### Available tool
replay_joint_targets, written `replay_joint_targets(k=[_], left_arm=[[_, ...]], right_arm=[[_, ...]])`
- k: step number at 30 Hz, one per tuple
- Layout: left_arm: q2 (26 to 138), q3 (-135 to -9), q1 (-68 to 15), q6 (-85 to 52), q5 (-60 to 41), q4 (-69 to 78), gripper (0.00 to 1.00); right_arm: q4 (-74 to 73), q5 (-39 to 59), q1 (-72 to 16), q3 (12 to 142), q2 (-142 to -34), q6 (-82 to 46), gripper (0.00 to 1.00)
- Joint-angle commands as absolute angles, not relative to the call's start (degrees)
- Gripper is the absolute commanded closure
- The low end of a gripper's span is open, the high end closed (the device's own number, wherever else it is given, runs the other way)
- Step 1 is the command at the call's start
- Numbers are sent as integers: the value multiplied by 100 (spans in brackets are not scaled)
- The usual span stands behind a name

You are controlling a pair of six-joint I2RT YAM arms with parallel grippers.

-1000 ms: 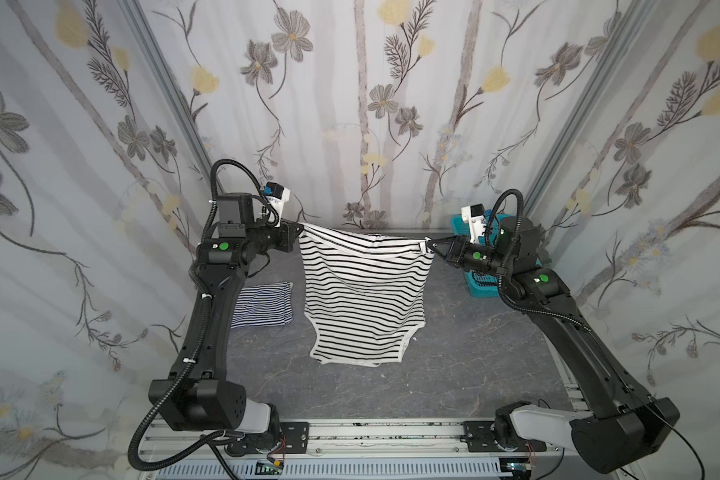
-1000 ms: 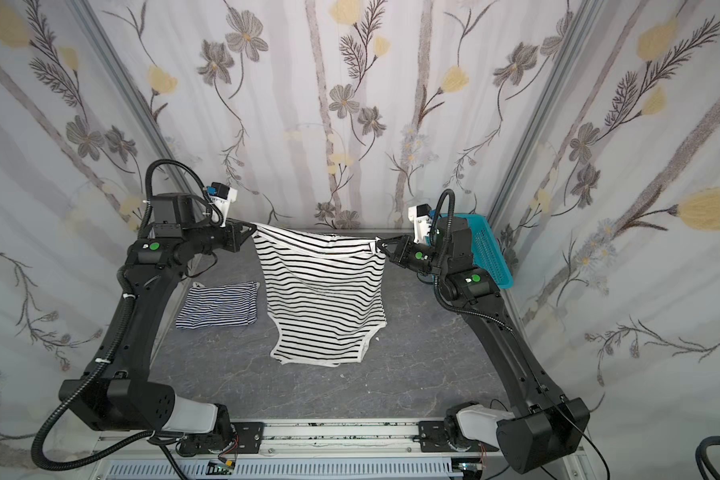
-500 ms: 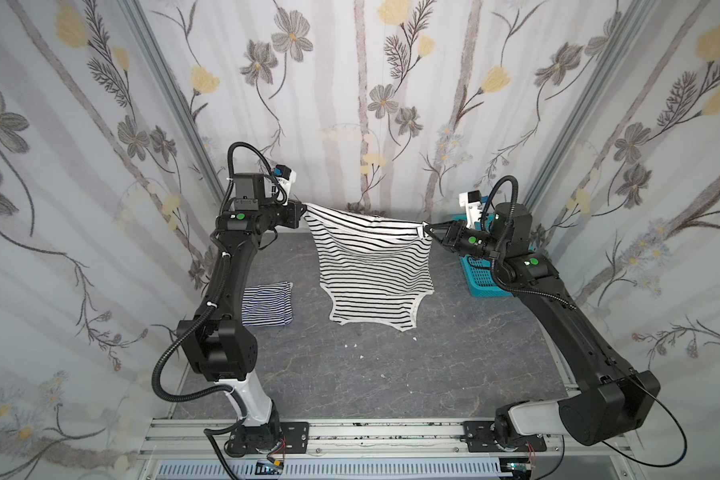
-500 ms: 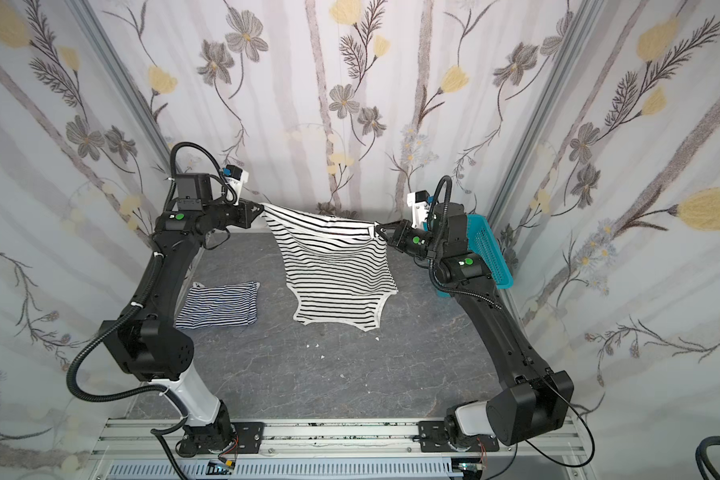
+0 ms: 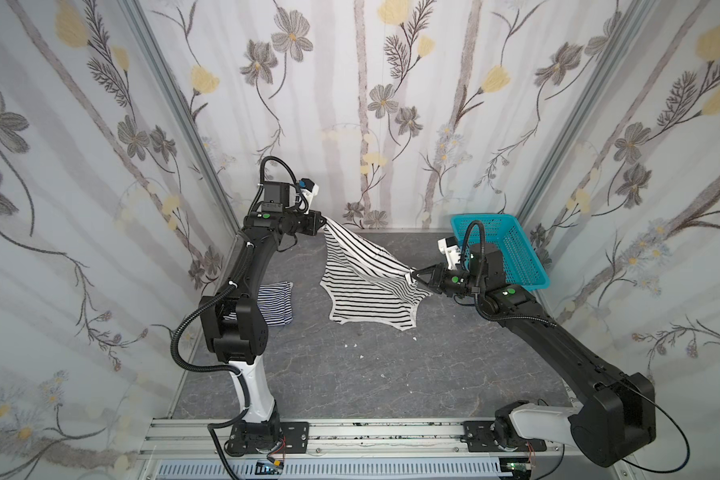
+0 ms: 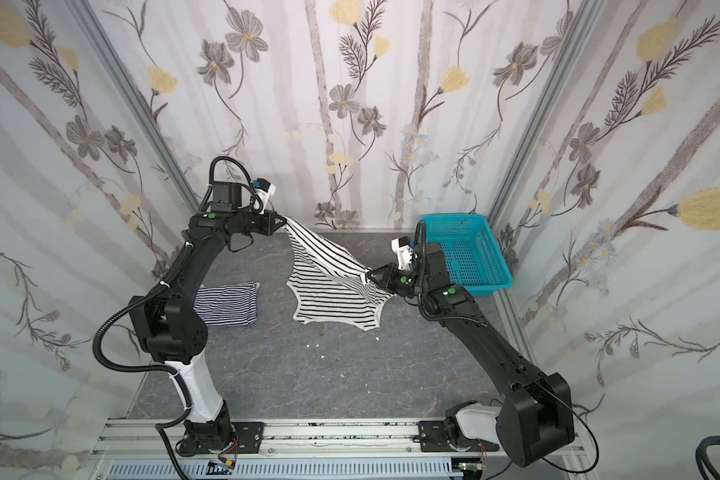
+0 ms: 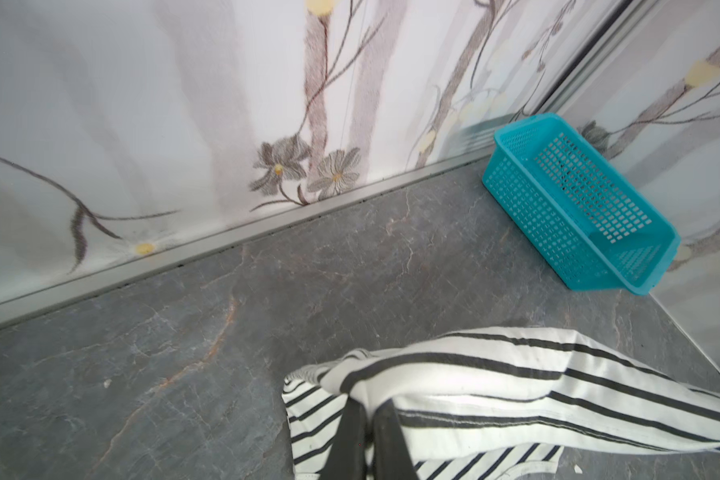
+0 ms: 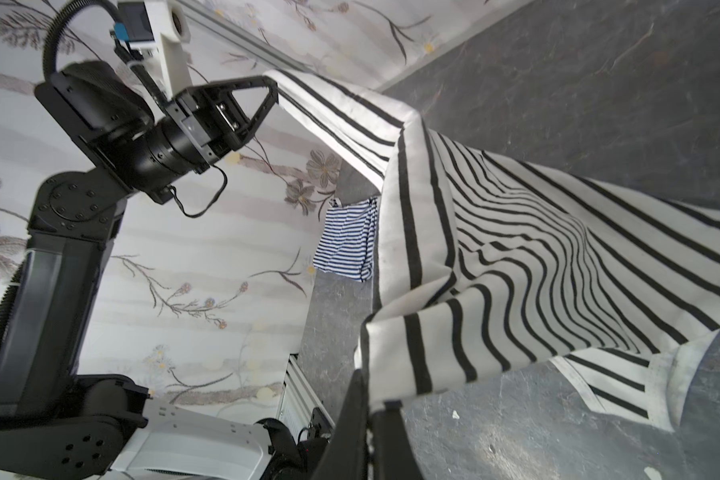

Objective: Fold and stack the tank tops
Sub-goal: 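Lower the stretched tank top toward the table with both grippers, then lay the tank top on the table and open both grippers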

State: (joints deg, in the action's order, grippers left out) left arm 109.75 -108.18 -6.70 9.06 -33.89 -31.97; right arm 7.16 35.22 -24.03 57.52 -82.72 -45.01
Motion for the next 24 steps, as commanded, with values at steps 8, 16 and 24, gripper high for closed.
replay_joint_targets(k=[8,16,24], left_arm=[[10841,-9969,-1399,1678,-2811,-3160,100],[10987,-9931,-1961,1836,-2839,-3273,98],[11430,-10130,-2451,2040,-2937,-3652,96]], right_arm=[[-347,3218,-3605,4705,-8867,-4968,98],[-1385,3390,-5008,4977,-10189,-5545,97],[-1887,3417,-5506,5124,-10873,-5911,88]])
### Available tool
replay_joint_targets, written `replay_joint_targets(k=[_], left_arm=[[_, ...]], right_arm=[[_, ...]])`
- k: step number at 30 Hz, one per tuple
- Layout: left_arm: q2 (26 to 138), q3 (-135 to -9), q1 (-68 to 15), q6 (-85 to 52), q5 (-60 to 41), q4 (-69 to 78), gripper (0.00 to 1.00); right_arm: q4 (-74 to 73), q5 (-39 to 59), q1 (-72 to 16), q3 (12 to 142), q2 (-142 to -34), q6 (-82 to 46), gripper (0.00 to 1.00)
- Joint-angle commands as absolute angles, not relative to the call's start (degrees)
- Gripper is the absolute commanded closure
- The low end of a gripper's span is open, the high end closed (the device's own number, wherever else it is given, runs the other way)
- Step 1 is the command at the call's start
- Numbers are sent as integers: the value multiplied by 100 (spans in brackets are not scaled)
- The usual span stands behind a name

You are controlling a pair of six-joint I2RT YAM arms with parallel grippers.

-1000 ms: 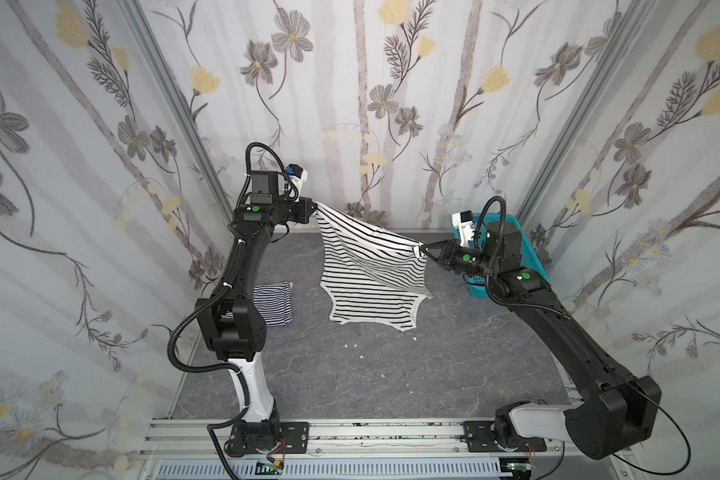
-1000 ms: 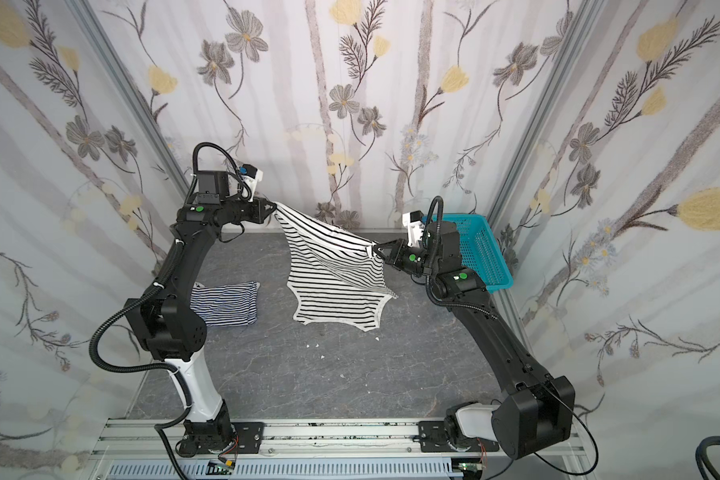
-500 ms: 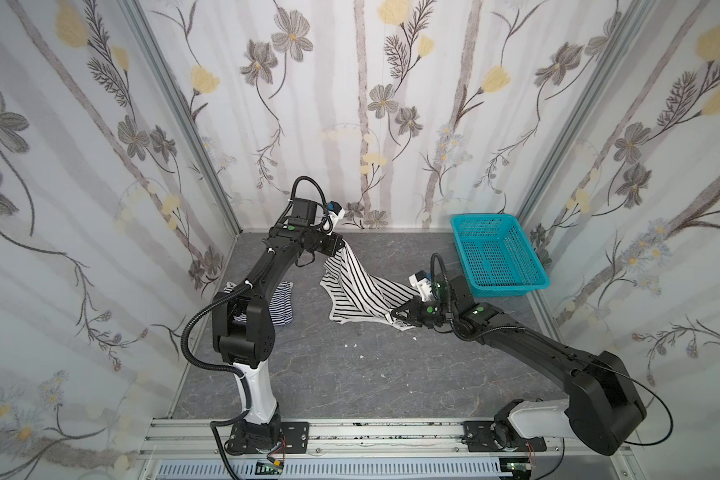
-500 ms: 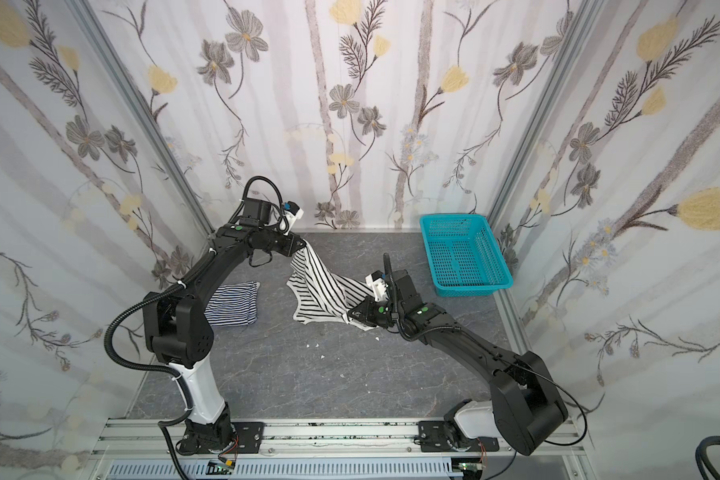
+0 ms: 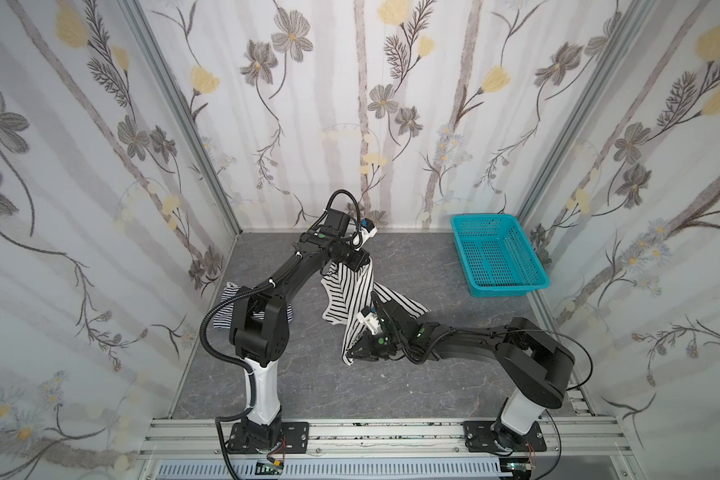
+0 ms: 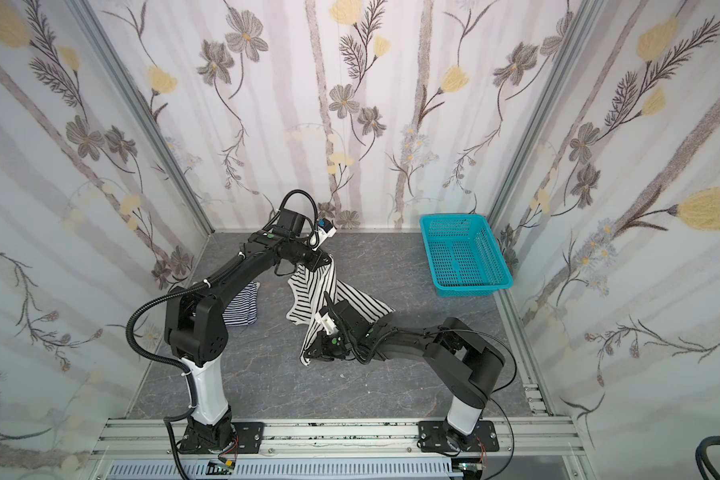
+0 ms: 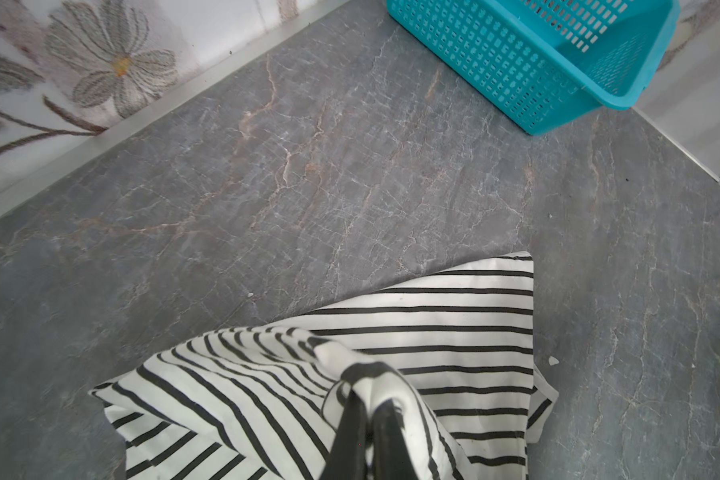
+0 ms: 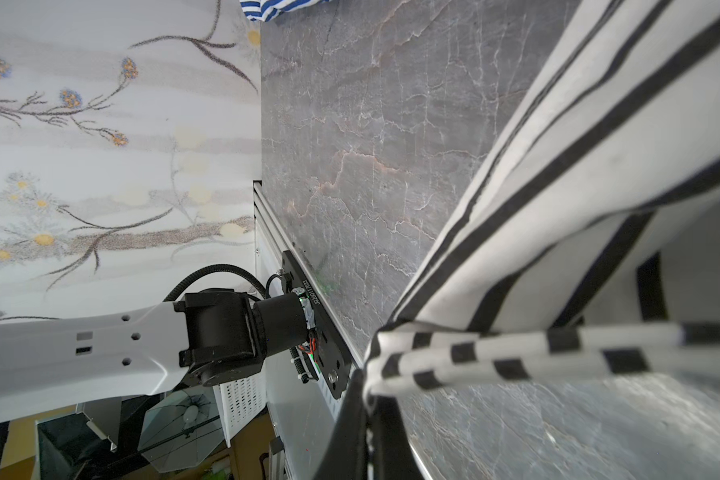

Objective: Fold and stack the tank tops

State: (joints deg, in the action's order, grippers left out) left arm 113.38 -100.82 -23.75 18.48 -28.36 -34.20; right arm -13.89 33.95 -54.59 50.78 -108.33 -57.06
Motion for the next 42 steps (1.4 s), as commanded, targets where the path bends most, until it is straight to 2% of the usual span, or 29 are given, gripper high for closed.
replay_joint_targets(k=[1,4,5,7,13,20,26,31,42], left_arm=[[11454,-10114,-2484,2109,-3026,-3757,94],[11427,-10023,-2558,2273,-3145,-3943,86],[11387,-9989,-2558,2272,-3167,-3947,81],[11264,-9943,-2557,2263,-3224,-3973,64],[10700,-9896,-2490,2145,-3126,-3977,42],[10125,-9843,-2296,1982,-2878,-3980,38],[9628,-9044,-2023,1860,-2936,-3973,39],[9020,-7875,-1874,2061,-3004,-3953,39],[7841,-5662,-1844,2907,-3084,-3988,34]], right_arm=[[-1829,3386,-5512,5139,-10856,-5879,81],[-1511,3317,-5525,5250,-10740,-5642,54],[-1357,3288,-5528,5313,-10686,-5524,49],[-858,3109,-5513,5491,-10513,-5202,40],[758,2320,-5484,6091,-10097,-4346,39],[2636,1081,-5456,6715,-9981,-3380,39],[2697,543,-4742,6903,-9976,-3163,38],[2919,520,-4016,8080,-10930,-2709,39],[4484,166,-3071,12339,-13980,-2188,40]])
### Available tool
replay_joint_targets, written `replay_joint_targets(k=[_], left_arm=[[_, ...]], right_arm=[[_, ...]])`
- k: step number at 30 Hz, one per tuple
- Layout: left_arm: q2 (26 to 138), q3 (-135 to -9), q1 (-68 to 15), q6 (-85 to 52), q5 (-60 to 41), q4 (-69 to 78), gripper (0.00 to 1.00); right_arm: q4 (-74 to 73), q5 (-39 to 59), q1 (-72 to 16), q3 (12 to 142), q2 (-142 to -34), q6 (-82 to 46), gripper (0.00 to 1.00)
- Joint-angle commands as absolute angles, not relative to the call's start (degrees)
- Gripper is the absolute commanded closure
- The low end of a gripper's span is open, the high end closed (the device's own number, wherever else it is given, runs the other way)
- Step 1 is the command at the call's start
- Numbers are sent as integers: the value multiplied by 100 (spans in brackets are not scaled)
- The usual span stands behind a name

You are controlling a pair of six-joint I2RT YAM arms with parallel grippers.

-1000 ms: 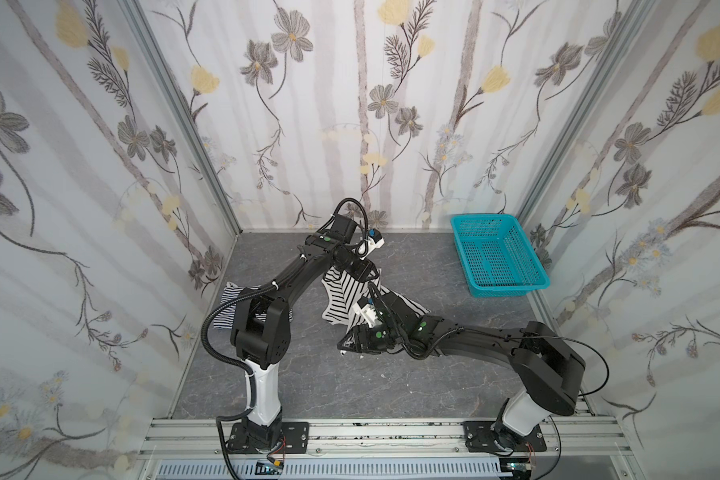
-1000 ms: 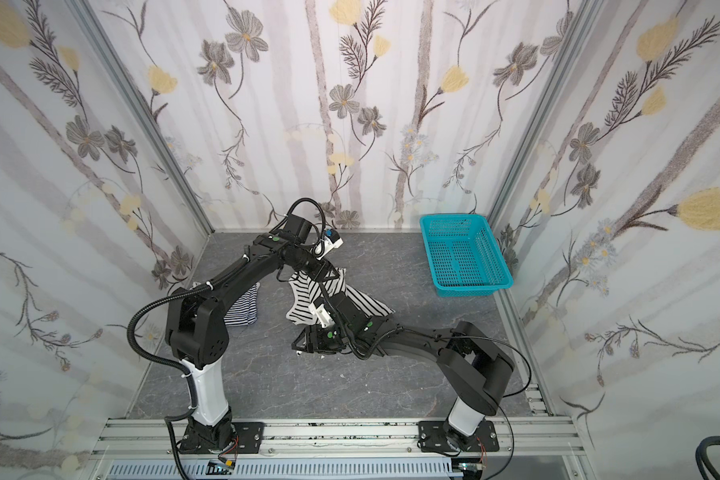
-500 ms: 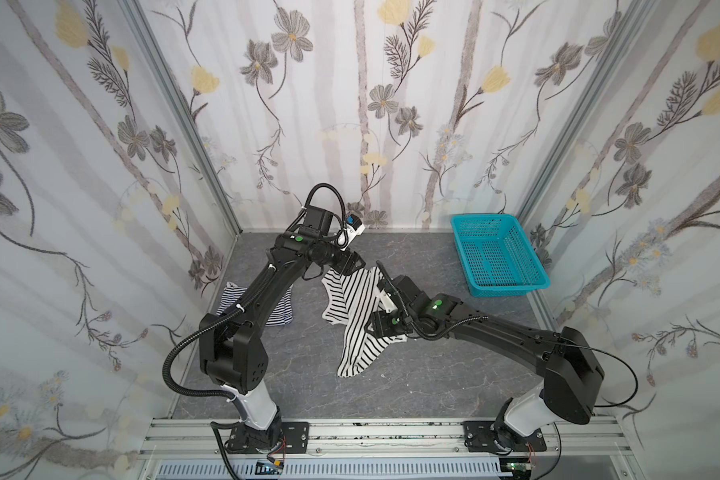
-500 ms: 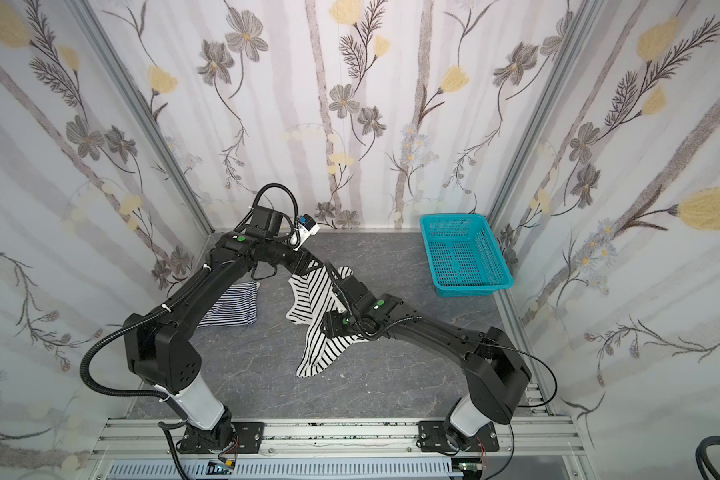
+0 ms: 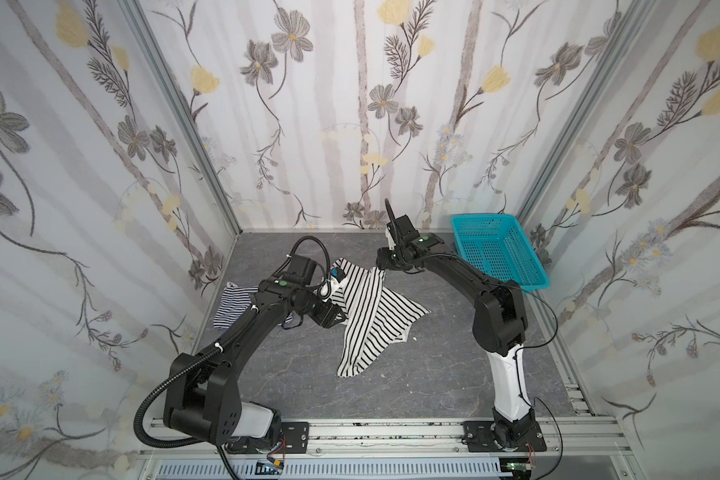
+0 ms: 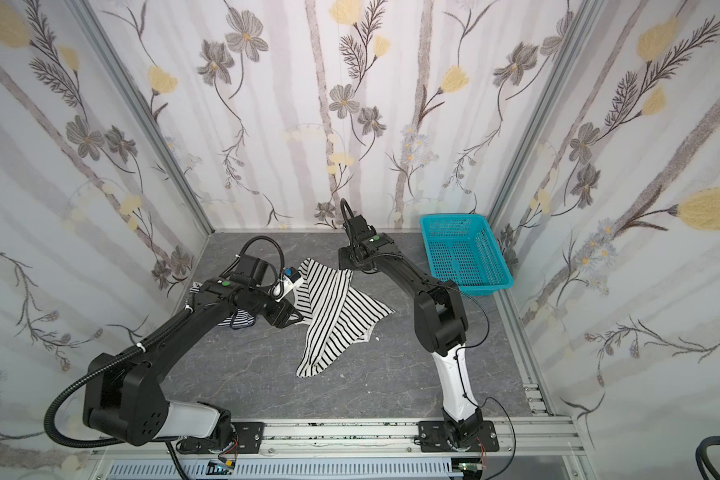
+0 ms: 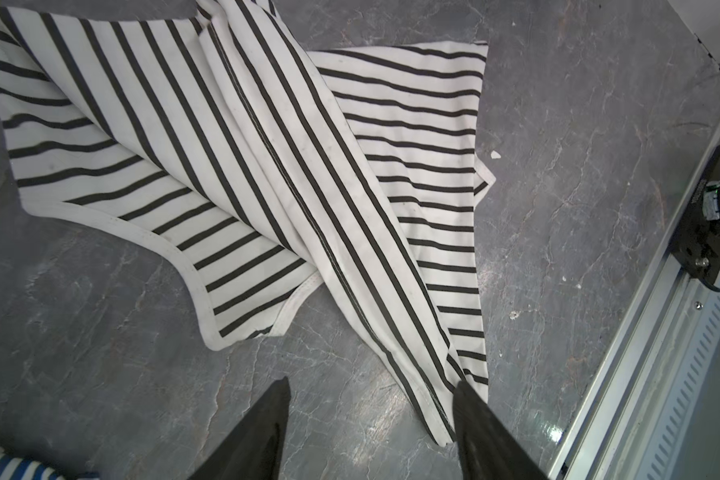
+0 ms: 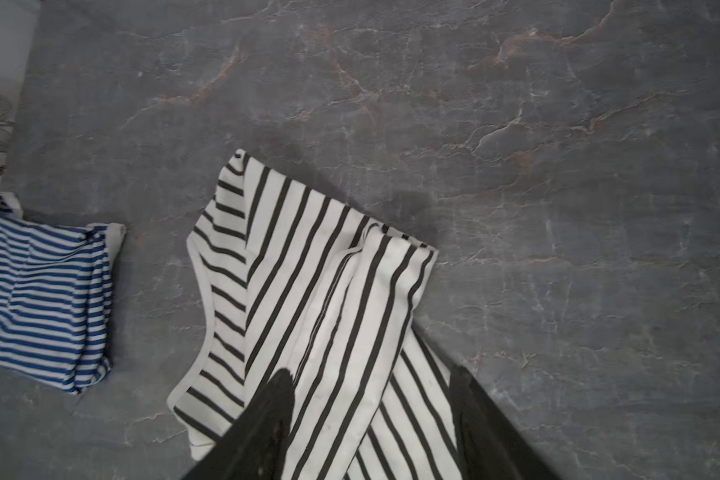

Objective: Fold and stack the tank tops

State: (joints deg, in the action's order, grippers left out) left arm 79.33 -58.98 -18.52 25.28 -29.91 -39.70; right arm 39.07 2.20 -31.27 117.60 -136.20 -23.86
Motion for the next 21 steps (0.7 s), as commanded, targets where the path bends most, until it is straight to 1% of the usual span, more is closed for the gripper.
replay_joint_targets(k=[1,4,6,13,21], left_arm=[[7826,-5549,-1855,2948,-3138,-4014,34],[7940,-5223,-1928,3108,-3283,-4034,34],[8151,-5067,-2035,3234,-3200,-4034,34],[8629,-4648,-2428,3632,-3053,-4079,35],[9123,-4656,-2770,3559,-3019,-4054,37]], right_arm=[[4540,200,-3044,12525,-14128,-2188,41],[4543,304,-3040,12621,-14247,-2221,42],[4565,316,-3047,12605,-14226,-2232,42],[4454,217,-3087,12196,-13850,-2241,42],[4224,279,-3076,11889,-13641,-2292,42]])
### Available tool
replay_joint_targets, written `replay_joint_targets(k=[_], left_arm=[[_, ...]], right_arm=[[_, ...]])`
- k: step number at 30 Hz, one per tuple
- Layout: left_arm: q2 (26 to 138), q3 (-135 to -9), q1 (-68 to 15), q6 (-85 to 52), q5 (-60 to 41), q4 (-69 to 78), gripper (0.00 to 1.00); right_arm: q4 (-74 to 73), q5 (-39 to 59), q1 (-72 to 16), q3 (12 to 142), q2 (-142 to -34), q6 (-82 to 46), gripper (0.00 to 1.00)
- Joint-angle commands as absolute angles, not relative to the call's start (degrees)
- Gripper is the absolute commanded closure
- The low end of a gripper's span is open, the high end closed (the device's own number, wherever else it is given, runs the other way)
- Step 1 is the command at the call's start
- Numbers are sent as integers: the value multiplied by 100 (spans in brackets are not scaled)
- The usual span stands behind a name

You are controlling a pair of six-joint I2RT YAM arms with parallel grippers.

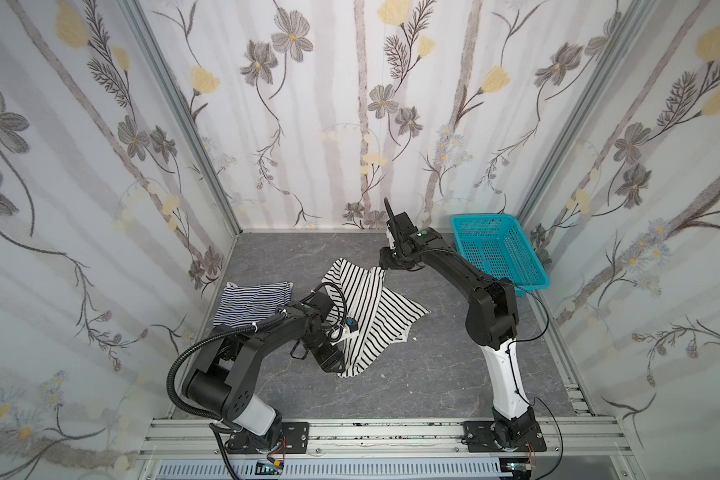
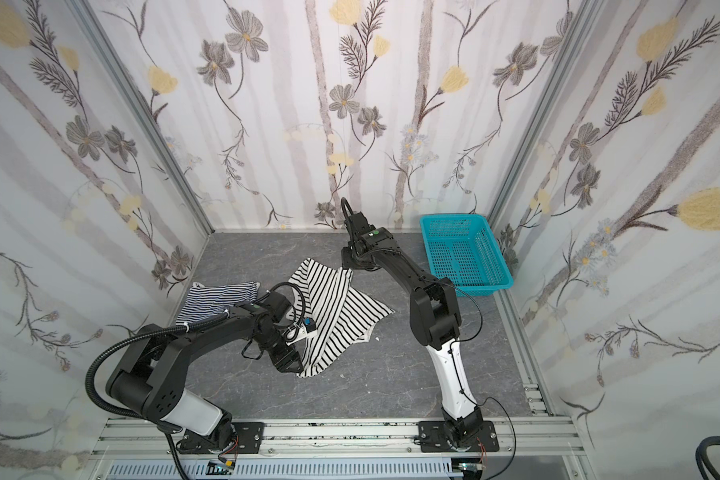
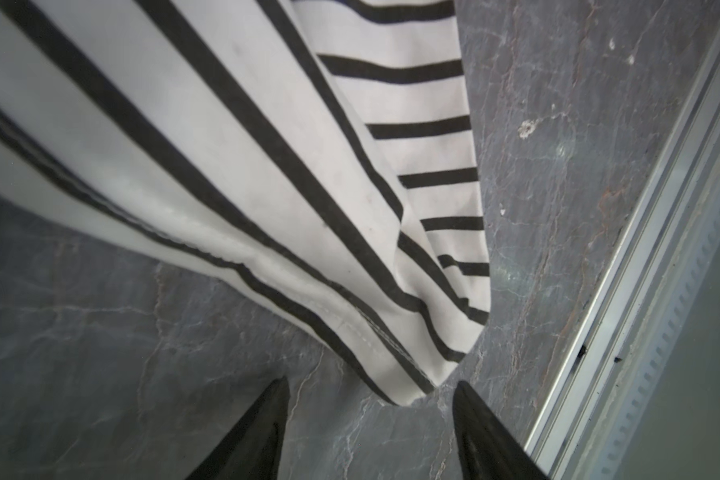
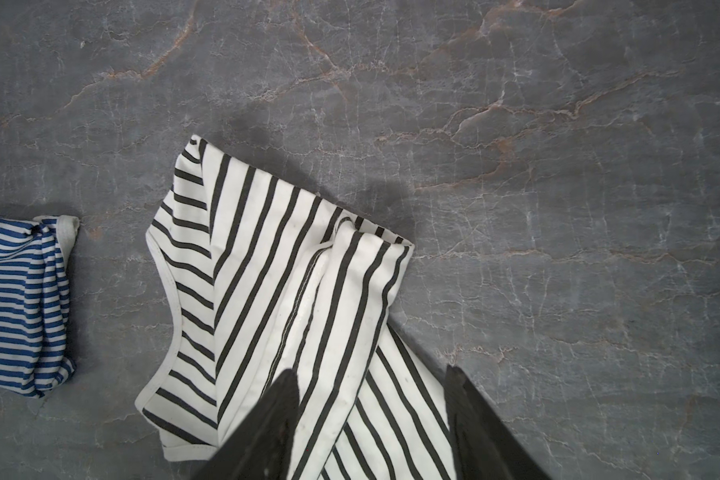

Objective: Fold and stack the tank tops

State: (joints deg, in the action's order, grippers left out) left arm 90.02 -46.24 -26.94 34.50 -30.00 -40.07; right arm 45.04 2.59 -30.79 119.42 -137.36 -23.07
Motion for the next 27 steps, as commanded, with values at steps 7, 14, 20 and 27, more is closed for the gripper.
replay_joint_targets(k=[7,14,20,27], left_arm=[[9290,-4711,-3224,3180,-2353,-3930,40],[9360,-4496,-3710,2884,-1148,-3796,41],[9569,-4285,-3988,2767,-605,-3554,55],[9291,-4236,-3984,2733,-193,-3525,94]], right_arm=[[4101,281,-3072,11766,-13526,-2320,42],[4053,281,-3009,11752,-13413,-2328,42],[4010,313,-2946,11759,-13436,-2320,43],[3982,640,-3004,11948,-13629,-2320,42]])
